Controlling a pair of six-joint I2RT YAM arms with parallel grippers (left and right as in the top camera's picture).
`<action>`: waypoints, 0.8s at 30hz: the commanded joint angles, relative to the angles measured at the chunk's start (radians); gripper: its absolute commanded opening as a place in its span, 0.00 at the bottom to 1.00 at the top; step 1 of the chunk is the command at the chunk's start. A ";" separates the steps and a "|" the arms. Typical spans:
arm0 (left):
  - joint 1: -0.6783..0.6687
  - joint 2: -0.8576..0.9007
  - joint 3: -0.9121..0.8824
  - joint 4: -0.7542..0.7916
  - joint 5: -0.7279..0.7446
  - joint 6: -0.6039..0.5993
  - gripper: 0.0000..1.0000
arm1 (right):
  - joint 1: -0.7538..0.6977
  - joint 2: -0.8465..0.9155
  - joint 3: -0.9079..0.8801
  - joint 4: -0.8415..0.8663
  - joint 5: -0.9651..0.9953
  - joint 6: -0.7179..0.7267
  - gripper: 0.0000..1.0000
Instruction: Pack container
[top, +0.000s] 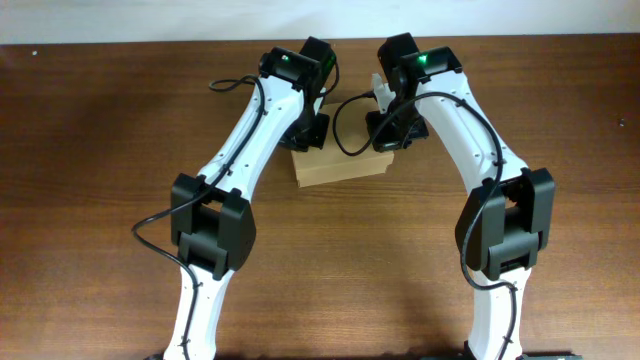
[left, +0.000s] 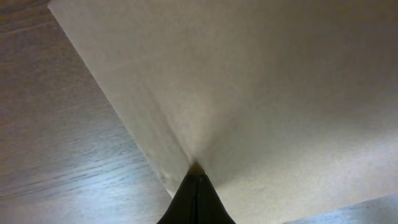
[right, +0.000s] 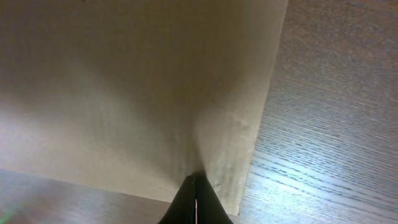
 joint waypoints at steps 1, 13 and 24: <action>0.034 -0.014 0.053 -0.024 -0.092 0.016 0.02 | -0.021 -0.038 0.046 -0.001 0.095 -0.008 0.04; 0.254 -0.067 0.239 -0.077 -0.060 0.016 0.06 | -0.200 -0.122 0.332 -0.128 0.172 -0.014 0.04; 0.275 -0.059 0.068 0.065 0.015 0.027 0.07 | -0.237 -0.113 0.119 -0.074 0.142 -0.007 0.04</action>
